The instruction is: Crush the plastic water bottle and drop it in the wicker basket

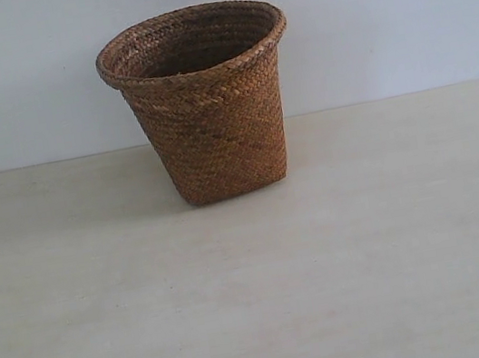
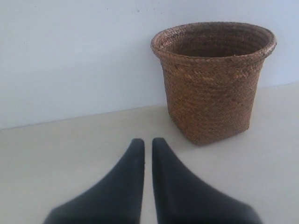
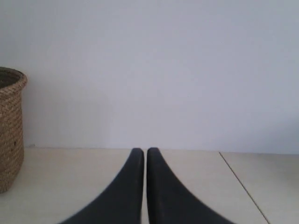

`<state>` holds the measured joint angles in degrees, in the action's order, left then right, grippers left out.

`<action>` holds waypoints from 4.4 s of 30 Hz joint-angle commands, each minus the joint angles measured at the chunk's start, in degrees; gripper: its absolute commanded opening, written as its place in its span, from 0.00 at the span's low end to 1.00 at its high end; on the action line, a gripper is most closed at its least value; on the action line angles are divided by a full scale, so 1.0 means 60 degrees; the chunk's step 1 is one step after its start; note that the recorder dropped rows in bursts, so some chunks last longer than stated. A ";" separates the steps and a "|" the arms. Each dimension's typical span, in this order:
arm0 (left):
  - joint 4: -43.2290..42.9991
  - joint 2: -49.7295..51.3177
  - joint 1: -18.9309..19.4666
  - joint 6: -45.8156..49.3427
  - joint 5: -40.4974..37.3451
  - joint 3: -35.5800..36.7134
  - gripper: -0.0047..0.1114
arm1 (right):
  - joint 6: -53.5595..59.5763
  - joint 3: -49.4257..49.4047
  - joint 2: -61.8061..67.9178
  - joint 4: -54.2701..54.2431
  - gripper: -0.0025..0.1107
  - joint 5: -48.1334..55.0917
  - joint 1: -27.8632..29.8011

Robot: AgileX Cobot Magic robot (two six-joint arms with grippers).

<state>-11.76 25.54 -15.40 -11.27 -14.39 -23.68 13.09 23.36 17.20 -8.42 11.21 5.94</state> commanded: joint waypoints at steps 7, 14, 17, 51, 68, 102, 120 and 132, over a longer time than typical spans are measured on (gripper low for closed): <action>0.0186 -0.2053 0.0035 -0.0335 0.0648 0.1296 0.08 | 0.0056 -0.0140 -0.2867 -0.0892 0.02 0.0697 0.0023; 0.0282 -0.2441 0.0035 -0.0335 0.1410 0.2140 0.08 | 0.0056 -0.1501 -0.2867 -0.1690 0.02 -0.0108 0.0023; 0.0282 -0.2441 0.0035 -0.0335 0.1833 0.2435 0.08 | 0.0213 -0.1926 -0.2867 -0.1690 0.02 -0.0133 0.0023; 0.1000 -0.2474 0.0035 0.0701 0.1898 0.2742 0.08 | 0.0317 -0.2169 -0.2867 -0.1690 0.02 0.0395 0.0023; 0.1523 -0.3686 0.1459 0.1114 0.1615 0.3601 0.08 | 0.0299 -0.2169 -0.2867 -0.1690 0.02 0.0395 0.0023; 0.2128 -0.4257 0.2179 0.1592 -0.0250 0.3946 0.08 | 0.0303 -0.2169 -0.2867 -0.1690 0.02 0.0299 0.0023; 0.2128 -0.4257 0.2179 0.1592 -0.0257 0.3946 0.08 | 0.0303 -0.2169 -0.2867 -0.1690 0.02 0.0302 0.0023; 0.2128 -0.4257 0.2179 0.1592 -0.0257 0.3946 0.08 | -0.1674 -0.2233 -0.2867 0.0027 0.02 0.0877 0.0023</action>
<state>1.09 0.18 -2.52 -1.93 -16.19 -0.21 5.69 10.68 0.28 -10.61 15.50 5.94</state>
